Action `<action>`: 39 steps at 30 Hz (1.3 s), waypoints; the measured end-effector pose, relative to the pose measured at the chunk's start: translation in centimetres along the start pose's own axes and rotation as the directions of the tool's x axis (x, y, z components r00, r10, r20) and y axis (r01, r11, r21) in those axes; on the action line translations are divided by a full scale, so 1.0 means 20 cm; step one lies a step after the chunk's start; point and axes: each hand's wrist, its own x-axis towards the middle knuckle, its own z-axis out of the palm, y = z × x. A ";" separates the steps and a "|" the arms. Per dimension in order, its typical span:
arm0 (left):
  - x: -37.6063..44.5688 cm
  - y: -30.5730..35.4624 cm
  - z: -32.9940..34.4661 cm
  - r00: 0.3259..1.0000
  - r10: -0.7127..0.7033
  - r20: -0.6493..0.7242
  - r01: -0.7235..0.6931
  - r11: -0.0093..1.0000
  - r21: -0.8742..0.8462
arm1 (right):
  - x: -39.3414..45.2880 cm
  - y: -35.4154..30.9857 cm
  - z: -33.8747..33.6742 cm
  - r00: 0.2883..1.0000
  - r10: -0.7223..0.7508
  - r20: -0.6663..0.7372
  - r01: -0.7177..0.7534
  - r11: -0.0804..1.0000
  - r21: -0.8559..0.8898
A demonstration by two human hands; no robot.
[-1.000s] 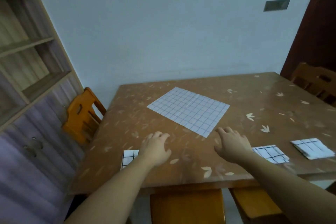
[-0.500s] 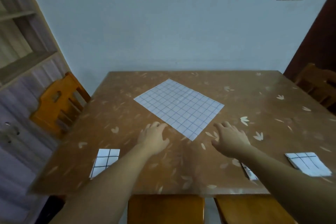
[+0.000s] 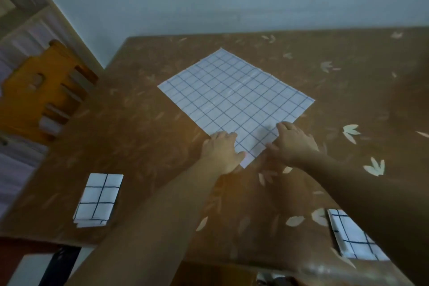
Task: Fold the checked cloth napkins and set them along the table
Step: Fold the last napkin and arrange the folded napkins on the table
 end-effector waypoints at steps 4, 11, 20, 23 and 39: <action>0.20 0.00 0.24 0.988 -0.123 0.095 0.119 0.992 0.044 | 0.22 0.14 0.21 1.000 -0.008 0.023 0.010 0.998 -0.069; 0.21 -0.08 0.44 0.990 -0.078 -0.117 0.070 0.995 -0.066 | 0.27 0.17 0.45 0.986 -0.063 -0.152 0.063 0.998 -0.005; 0.15 -0.16 0.40 0.925 0.027 -0.378 -0.163 0.929 -0.333 | 0.28 0.04 0.39 0.956 0.021 -0.292 0.038 0.980 0.196; 0.04 -0.24 0.32 0.944 0.064 -0.323 -0.197 0.897 -0.395 | 0.14 -0.03 0.39 0.958 -0.051 -0.282 0.126 0.958 0.256; -0.64 -0.75 -0.06 0.934 0.075 -0.349 -0.181 0.942 -0.282 | -0.47 -0.50 0.20 0.955 -0.285 -0.079 0.279 0.957 -0.080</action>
